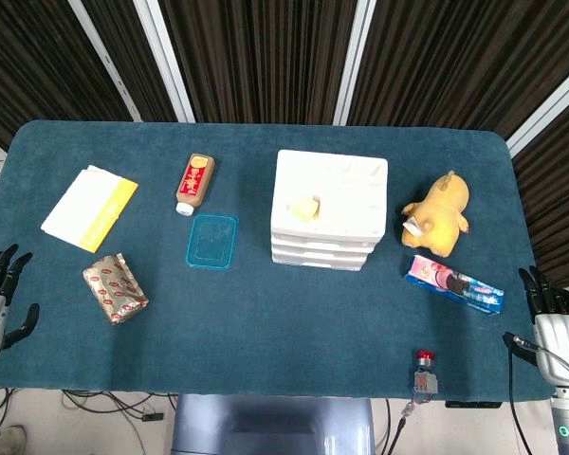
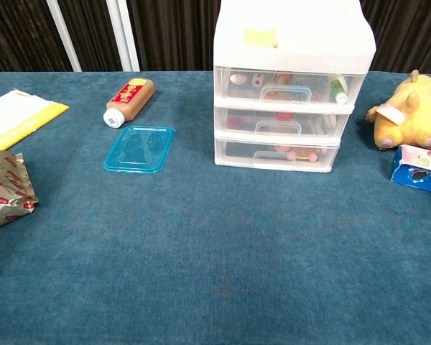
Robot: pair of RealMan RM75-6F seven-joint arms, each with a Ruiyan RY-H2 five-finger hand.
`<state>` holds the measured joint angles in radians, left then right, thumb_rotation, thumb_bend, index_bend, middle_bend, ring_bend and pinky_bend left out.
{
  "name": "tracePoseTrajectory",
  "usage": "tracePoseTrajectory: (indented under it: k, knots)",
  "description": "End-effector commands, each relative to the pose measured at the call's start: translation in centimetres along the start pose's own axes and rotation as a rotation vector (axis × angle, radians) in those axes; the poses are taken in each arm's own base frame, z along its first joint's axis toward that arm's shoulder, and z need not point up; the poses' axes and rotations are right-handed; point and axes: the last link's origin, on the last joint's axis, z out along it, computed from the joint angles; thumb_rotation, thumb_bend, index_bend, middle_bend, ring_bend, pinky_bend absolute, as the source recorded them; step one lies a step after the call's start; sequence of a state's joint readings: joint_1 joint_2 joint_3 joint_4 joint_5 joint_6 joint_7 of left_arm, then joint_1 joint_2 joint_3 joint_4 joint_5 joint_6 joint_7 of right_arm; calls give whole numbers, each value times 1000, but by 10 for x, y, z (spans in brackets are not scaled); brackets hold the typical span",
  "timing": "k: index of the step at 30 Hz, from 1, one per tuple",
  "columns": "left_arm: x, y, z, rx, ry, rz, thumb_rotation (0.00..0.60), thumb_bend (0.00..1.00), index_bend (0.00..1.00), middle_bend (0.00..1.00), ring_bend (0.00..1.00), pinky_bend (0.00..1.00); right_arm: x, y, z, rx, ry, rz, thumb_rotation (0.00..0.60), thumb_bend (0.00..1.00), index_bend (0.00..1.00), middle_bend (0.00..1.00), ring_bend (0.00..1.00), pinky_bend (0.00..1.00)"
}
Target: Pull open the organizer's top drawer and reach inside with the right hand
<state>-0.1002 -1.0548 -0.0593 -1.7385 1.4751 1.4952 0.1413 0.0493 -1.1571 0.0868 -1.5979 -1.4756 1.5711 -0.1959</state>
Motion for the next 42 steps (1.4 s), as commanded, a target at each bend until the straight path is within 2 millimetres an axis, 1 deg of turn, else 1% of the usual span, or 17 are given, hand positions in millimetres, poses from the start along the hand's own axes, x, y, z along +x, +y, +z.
tracePoseTrajectory:
  k: [1, 23, 26, 29, 33, 42]
  knots:
    - [1, 1, 0, -3, 2, -1, 600, 417, 84, 19, 0, 0, 0, 0, 0, -1, 1, 2, 600, 173, 49, 103, 252, 218]
    - [1, -1, -2, -1, 6, 7, 600, 417, 85, 20, 0, 0, 1, -2, 0, 9, 1, 24, 600, 173, 49, 103, 250, 218]
    - [0, 0, -2, -3, 0, 9, 600, 417, 85, 21, 0, 0, 2, -1, 0, 7, 12, 27, 600, 173, 49, 103, 247, 202]
    - [0, 0, -2, -4, 3, 8, 600, 417, 85, 23, 0, 0, 3, -2, 1, 10, 33, 22, 600, 172, 50, 99, 209, 180]
    - [1, -2, -2, 3, 3, 5, 600, 417, 86, 26, 0, 0, 2, -5, 0, 30, 44, 20, 600, 173, 50, 64, 156, 177]
    - [1, -1, -2, 0, 5, 2, 600, 417, 86, 28, 0, 0, -1, -9, -1, 48, 9, 49, 600, 173, 49, 48, 144, 177]
